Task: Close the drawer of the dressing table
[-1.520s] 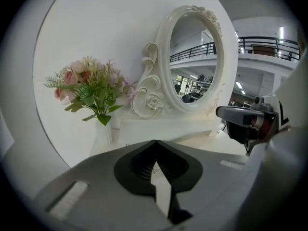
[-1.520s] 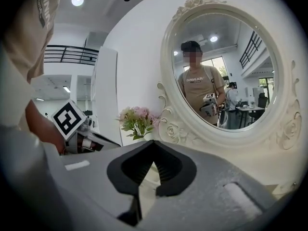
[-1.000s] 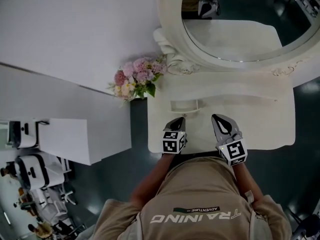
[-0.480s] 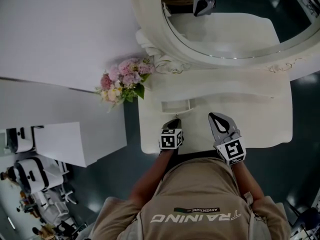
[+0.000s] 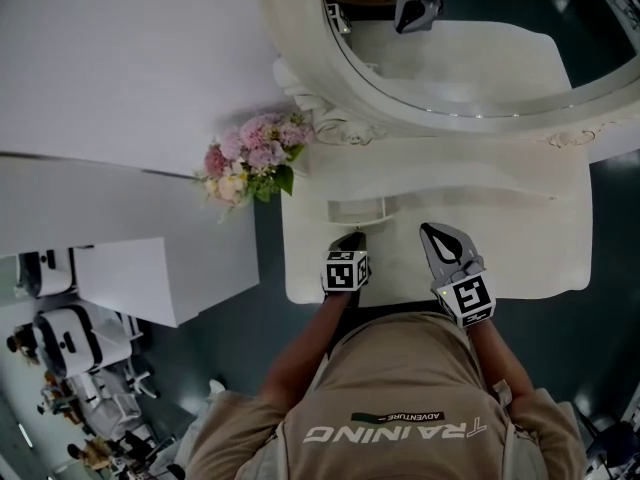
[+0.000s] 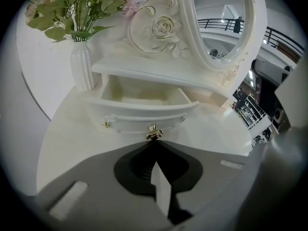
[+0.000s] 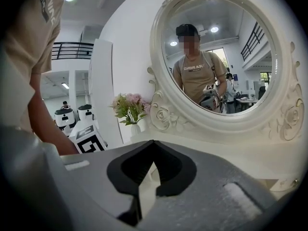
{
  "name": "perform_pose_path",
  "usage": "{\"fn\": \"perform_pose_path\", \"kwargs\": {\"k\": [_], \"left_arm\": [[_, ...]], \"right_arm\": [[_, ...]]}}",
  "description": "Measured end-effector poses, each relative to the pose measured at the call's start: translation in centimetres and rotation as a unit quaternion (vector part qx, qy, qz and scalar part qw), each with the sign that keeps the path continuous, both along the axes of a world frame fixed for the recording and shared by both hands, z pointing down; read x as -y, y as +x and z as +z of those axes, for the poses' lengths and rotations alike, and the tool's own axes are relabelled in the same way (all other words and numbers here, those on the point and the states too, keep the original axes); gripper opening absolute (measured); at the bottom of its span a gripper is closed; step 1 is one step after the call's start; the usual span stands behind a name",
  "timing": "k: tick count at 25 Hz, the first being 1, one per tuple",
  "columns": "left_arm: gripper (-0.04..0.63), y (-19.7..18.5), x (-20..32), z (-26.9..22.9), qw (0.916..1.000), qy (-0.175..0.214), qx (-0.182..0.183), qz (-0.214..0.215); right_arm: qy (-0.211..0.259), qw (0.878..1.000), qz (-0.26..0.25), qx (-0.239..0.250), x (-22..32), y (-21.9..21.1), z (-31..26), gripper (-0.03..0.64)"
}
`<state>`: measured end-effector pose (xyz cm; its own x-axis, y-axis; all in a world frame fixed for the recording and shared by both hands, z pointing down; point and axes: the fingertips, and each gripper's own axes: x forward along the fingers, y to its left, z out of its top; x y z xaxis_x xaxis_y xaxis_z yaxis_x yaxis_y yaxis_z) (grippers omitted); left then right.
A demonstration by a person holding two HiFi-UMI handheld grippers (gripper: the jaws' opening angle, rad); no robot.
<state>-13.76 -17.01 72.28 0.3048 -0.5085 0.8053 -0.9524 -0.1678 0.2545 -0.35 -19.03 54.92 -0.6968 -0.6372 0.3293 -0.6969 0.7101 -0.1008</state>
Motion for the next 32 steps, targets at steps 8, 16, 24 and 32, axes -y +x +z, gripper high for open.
{"fn": "perform_pose_path", "kwargs": {"k": [8, 16, 24, 32], "left_arm": [[0.018, 0.0, 1.1, -0.4, 1.0, 0.003, -0.003, -0.001], [0.018, -0.5, 2.4, -0.3, 1.0, -0.003, 0.004, -0.004], [0.018, -0.4, 3.4, -0.4, 1.0, -0.003, 0.002, -0.008], [0.018, -0.6, 5.3, -0.6, 1.0, 0.0, 0.007, -0.003]], "right_arm": [[-0.004, 1.0, -0.012, 0.001, 0.9, -0.4, 0.2, 0.002], [-0.013, 1.0, -0.012, 0.005, 1.4, -0.2, 0.4, 0.002], [-0.021, 1.0, -0.011, 0.006, 2.4, 0.1, 1.1, 0.003], [-0.029, 1.0, -0.001, 0.009, 2.7, 0.2, 1.6, 0.003]]}}
